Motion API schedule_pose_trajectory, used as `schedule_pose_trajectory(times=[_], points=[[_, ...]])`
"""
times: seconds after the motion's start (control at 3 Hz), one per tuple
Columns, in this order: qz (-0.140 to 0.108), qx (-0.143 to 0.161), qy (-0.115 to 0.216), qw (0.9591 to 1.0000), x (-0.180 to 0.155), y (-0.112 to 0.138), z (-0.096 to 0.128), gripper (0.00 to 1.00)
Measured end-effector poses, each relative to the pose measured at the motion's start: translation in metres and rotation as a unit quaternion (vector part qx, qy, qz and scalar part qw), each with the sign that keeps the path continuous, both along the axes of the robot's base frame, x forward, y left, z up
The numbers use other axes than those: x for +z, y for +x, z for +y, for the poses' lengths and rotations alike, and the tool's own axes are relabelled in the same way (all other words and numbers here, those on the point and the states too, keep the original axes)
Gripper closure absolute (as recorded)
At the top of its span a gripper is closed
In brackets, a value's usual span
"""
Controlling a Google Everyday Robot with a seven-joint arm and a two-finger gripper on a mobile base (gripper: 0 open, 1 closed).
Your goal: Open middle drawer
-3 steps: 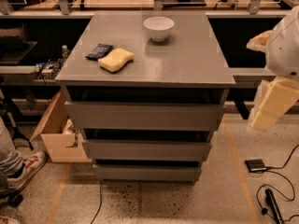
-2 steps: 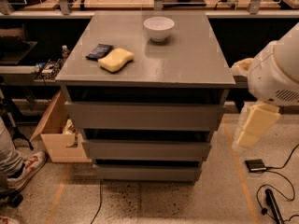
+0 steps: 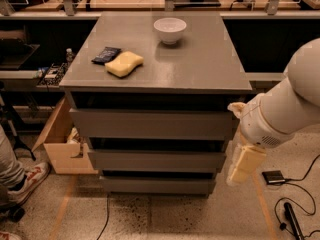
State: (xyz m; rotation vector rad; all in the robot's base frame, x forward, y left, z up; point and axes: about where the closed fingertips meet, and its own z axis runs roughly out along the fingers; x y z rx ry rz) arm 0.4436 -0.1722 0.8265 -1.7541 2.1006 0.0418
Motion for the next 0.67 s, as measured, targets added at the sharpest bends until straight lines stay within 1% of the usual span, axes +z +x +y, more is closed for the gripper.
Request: schedule_pose_trajectory(times=[0.33,0.67], points=[[0.012,-0.007,0.018,0.9997,-0.0478,0.0073,0.0105,0.00],[0.012,-0.007,0.018,0.9997,-0.0478,0.0073,0.0105,0.00]])
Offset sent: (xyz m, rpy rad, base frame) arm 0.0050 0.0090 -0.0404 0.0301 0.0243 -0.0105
